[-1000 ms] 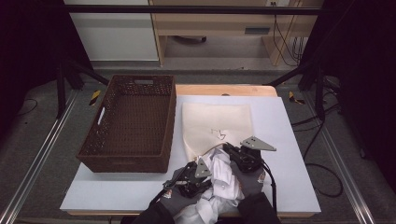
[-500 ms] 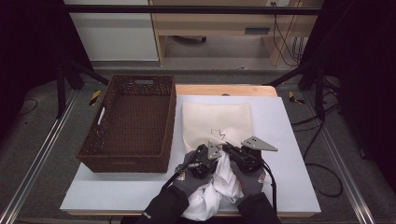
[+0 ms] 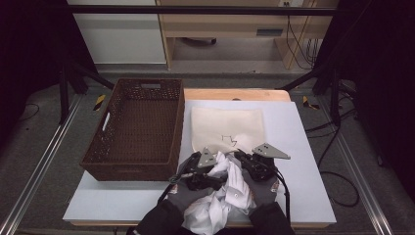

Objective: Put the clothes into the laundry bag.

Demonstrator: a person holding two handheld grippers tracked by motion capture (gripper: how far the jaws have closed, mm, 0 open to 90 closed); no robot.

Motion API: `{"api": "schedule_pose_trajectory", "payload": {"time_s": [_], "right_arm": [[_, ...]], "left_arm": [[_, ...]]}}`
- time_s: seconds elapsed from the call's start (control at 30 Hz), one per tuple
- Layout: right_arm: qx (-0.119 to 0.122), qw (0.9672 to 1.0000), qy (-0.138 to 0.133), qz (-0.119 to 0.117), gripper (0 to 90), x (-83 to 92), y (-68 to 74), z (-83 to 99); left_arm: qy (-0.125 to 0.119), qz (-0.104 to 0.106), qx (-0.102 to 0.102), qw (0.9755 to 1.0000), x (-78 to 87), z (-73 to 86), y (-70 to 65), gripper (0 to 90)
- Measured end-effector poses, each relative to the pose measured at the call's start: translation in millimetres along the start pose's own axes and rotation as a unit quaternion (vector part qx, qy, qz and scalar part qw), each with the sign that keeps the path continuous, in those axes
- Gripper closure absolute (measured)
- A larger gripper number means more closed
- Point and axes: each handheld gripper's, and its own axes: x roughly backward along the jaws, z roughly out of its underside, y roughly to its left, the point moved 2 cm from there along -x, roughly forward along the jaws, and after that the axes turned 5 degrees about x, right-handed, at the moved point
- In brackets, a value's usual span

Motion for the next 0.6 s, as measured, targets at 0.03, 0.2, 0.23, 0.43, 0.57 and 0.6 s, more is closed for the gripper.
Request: {"api": "schedule_pose_trajectory", "payload": {"time_s": [0.03,0.2,0.23,0.43,0.57,0.6], "right_arm": [[0.0,1.0,0.0,0.001,88.1,0.1,0.0,0.0],[0.001,1.0,0.0,0.001,88.1,-1.1,1.0,0.2],[0.004,1.0,0.001,0.001,88.1,-1.7,1.0,0.5],[0.001,1.0,0.002,0.0,88.2,-3.4,2.7,0.9],[0.0,1.0,0.002,-0.004,88.2,-3.6,1.3,1.1],[-0.002,1.0,0.003,-0.005,88.3,-4.0,1.6,1.2]], "left_arm": [[0.001,0.001,-0.003,1.0,5.5,2.9,-1.1,26.7],[0.022,-0.003,0.003,0.9998,7.0,29.8,-2.0,24.3],[0.025,0.0,0.01,0.9996,3.2,34.5,-2.0,24.2],[0.052,-0.003,0.021,0.9984,-26.1,44.7,-5.5,40.4],[0.047,-0.008,0.004,0.9988,-20.8,39.8,-8.0,73.7],[0.041,-0.006,-0.002,0.9991,-17.9,37.1,-9.8,77.4]]}}
